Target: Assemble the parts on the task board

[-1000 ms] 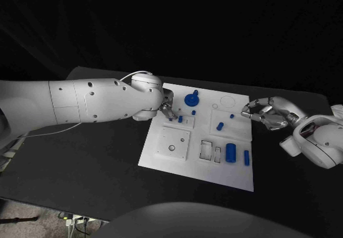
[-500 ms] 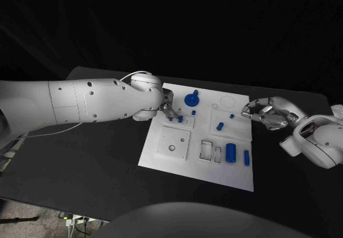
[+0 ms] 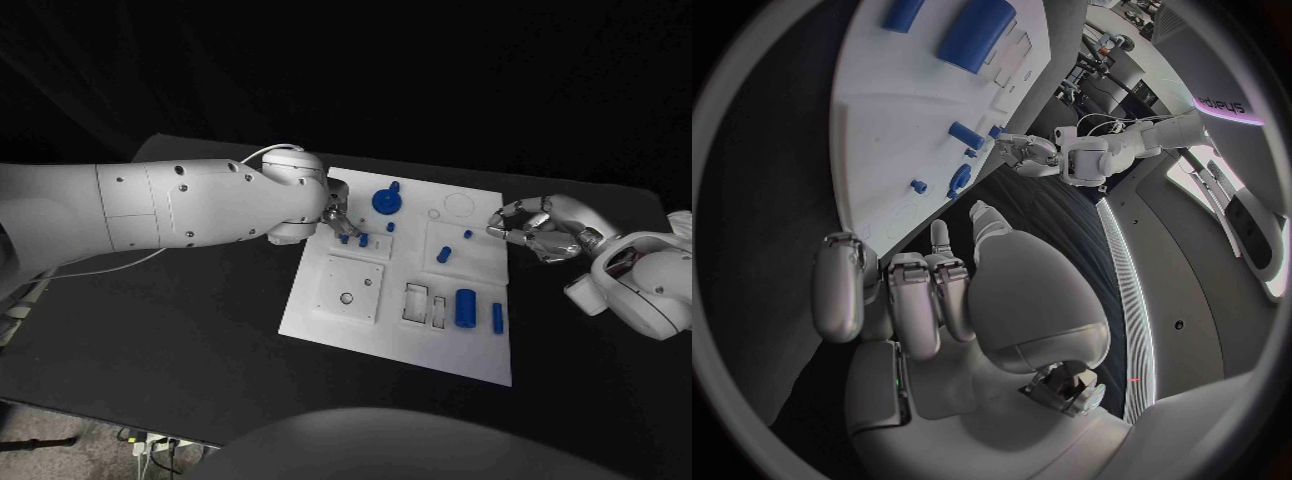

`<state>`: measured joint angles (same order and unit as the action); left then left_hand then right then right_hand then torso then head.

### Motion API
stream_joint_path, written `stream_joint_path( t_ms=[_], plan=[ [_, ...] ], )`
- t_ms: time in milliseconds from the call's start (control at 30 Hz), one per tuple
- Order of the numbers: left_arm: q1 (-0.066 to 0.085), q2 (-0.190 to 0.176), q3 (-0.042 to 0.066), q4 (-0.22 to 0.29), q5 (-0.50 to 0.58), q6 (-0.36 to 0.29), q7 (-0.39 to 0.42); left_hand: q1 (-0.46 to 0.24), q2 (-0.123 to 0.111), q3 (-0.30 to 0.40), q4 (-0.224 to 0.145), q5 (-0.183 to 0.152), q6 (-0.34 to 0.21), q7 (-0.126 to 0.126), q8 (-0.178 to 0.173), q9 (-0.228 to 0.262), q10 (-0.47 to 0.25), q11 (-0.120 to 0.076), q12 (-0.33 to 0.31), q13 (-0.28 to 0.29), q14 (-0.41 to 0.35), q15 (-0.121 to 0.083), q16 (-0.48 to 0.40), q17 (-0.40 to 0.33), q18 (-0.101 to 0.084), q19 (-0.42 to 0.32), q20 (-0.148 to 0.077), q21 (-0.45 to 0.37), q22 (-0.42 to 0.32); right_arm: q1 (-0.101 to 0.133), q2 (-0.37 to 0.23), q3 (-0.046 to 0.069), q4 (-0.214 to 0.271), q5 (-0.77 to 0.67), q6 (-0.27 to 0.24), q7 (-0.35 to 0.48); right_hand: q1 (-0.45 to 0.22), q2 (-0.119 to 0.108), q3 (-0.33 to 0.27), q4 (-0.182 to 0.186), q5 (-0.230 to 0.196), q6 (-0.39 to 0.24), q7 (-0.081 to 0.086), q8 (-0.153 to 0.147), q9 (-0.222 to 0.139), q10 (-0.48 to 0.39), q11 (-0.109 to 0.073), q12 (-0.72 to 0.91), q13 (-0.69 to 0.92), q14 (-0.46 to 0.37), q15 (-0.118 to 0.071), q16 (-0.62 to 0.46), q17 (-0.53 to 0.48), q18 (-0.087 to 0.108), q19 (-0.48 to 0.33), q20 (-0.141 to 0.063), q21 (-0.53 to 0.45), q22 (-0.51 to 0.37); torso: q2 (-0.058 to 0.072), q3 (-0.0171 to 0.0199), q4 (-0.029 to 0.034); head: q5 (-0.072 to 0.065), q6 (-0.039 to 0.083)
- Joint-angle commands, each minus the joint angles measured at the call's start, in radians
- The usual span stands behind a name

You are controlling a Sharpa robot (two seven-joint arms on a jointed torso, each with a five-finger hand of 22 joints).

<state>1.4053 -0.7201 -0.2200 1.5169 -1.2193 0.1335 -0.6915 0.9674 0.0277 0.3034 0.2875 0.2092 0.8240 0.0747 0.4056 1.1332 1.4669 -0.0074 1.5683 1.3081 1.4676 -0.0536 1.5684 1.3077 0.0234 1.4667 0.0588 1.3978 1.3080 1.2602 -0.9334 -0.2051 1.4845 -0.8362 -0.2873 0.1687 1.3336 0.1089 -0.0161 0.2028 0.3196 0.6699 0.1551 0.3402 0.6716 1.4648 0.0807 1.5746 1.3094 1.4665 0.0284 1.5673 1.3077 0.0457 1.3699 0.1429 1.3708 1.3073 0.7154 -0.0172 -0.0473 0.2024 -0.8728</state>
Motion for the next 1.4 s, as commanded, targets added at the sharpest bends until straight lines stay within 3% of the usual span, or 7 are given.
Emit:
stream_joint_path(
  t_ms=[33, 300, 500, 667, 800, 1000, 1400],
  plan=[
    [-0.009, -0.001, -0.006, -0.003, 0.007, 0.006, -0.022, 0.028, -0.003, 0.022, 0.001, 0.004, -0.001, -0.007, -0.006, 0.0, 0.104, 0.004, 0.002, 0.263, 0.103, 0.003, 0.002, 0.263, 0.018, 0.014, 0.003, -0.005, 0.208, -0.001, 0.0, 0.0, 0.001, -0.001, 0.015, 0.007, 0.01, 0.001, 0.001, -0.005, 0.006, -0.009, 0.001, -0.005, -0.001, 0.106, 0.003, -0.004, 0.261, 0.104, 0.005, 0.003, 0.263, 0.016, -0.006, 0.001, -0.006, 0.182, 0.001, 0.0004, 0.0002, 0.0, 0.0],
    [-0.009, -0.002, -0.006, -0.002, 0.004, 0.019, -0.031, 0.088, -0.029, 0.118, 0.001, -0.008, 0.004, -0.011, -0.009, 0.004, 0.104, 0.0, 0.002, 0.263, 0.103, 0.0, 0.002, 0.263, 0.018, 0.014, 0.0, -0.007, 0.208, -0.001, 0.0, 0.0, 0.001, -0.001, 0.016, 0.007, 0.01, 0.002, 0.002, -0.006, 0.012, -0.009, 0.002, -0.005, -0.002, 0.106, 0.003, -0.004, 0.261, 0.104, 0.005, 0.003, 0.263, 0.016, -0.007, 0.001, -0.006, 0.182, 0.0, -0.0002, -0.0004, 0.001, 0.0],
    [-0.009, -0.002, -0.006, -0.001, -0.001, 0.029, -0.037, 0.112, -0.064, 0.184, -0.003, -0.013, 0.011, -0.017, 0.011, 0.028, 0.104, -0.004, 0.002, 0.263, 0.103, -0.004, 0.002, 0.263, 0.018, 0.015, -0.003, -0.007, 0.208, -0.001, -0.001, 0.0, 0.001, -0.001, 0.016, 0.007, 0.01, 0.002, 0.002, -0.006, 0.012, -0.009, 0.002, -0.005, -0.002, 0.106, 0.003, -0.004, 0.261, 0.104, 0.005, 0.003, 0.263, 0.016, -0.007, 0.001, -0.006, 0.182, 0.0, 0.0001, -0.0004, 0.002, 0.0],
    [-0.009, -0.002, -0.006, 0.0, -0.002, 0.031, -0.037, 0.115, -0.079, 0.211, -0.002, -0.016, 0.015, -0.019, 0.029, 0.047, 0.104, -0.006, 0.002, 0.263, 0.103, -0.006, 0.002, 0.263, 0.018, 0.015, -0.005, -0.007, 0.208, -0.001, 0.0, 0.0, 0.001, -0.001, 0.017, 0.006, 0.01, 0.002, 0.002, -0.006, 0.014, -0.009, 0.002, -0.005, -0.002, 0.106, 0.003, -0.004, 0.261, 0.104, 0.005, 0.003, 0.263, 0.016, -0.006, 0.001, -0.006, 0.182, -0.001, 0.0002, -0.0004, 0.002, 0.0],
    [-0.009, -0.001, -0.006, 0.0, -0.002, 0.028, -0.033, 0.114, -0.092, 0.235, -0.003, -0.016, 0.02, -0.025, 0.06, 0.078, 0.104, -0.011, 0.002, 0.263, 0.103, -0.009, 0.002, 0.263, 0.018, 0.017, -0.008, -0.004, 0.209, -0.001, 0.0, 0.0, 0.001, -0.001, 0.017, 0.006, 0.01, 0.002, 0.003, -0.006, 0.016, -0.008, 0.002, -0.005, -0.002, 0.106, 0.004, -0.004, 0.261, 0.104, 0.005, 0.003, 0.263, 0.016, -0.006, 0.001, -0.006, 0.182, 0.0, 0.0002, -0.0003, 0.002, 0.0],
    [-0.009, -0.002, -0.006, 0.002, -0.002, 0.024, -0.028, 0.113, -0.115, 0.27, -0.006, -0.018, 0.032, -0.04, 0.142, 0.159, 0.104, -0.023, 0.002, 0.263, 0.103, -0.019, 0.002, 0.263, 0.016, 0.021, -0.017, 0.002, 0.211, -0.001, 0.0, 0.0, 0.001, -0.001, 0.017, 0.005, 0.01, 0.002, 0.003, -0.006, 0.019, -0.008, 0.002, -0.005, -0.002, 0.106, 0.004, -0.004, 0.261, 0.104, 0.005, 0.003, 0.263, 0.016, -0.007, 0.001, -0.007, 0.182, 0.0, -0.0002, -0.0005, 0.002, 0.0],
    [-0.009, -0.003, -0.006, 0.008, -0.002, 0.022, -0.025, 0.124, -0.132, 0.281, -0.021, -0.023, 0.031, -0.046, 0.17, 0.188, 0.104, -0.029, 0.002, 0.263, 0.103, -0.024, 0.002, 0.263, 0.015, 0.024, -0.022, 0.007, 0.212, -0.001, 0.0, 0.0, 0.0, -0.001, 0.015, 0.006, 0.01, 0.002, 0.003, -0.006, 0.02, -0.008, 0.002, -0.005, -0.002, 0.106, 0.004, -0.004, 0.261, 0.104, 0.005, 0.003, 0.263, 0.016, -0.008, 0.002, -0.008, 0.181, 0.0, 0.0001, 0.0001, 0.003, 0.0]
  ],
)
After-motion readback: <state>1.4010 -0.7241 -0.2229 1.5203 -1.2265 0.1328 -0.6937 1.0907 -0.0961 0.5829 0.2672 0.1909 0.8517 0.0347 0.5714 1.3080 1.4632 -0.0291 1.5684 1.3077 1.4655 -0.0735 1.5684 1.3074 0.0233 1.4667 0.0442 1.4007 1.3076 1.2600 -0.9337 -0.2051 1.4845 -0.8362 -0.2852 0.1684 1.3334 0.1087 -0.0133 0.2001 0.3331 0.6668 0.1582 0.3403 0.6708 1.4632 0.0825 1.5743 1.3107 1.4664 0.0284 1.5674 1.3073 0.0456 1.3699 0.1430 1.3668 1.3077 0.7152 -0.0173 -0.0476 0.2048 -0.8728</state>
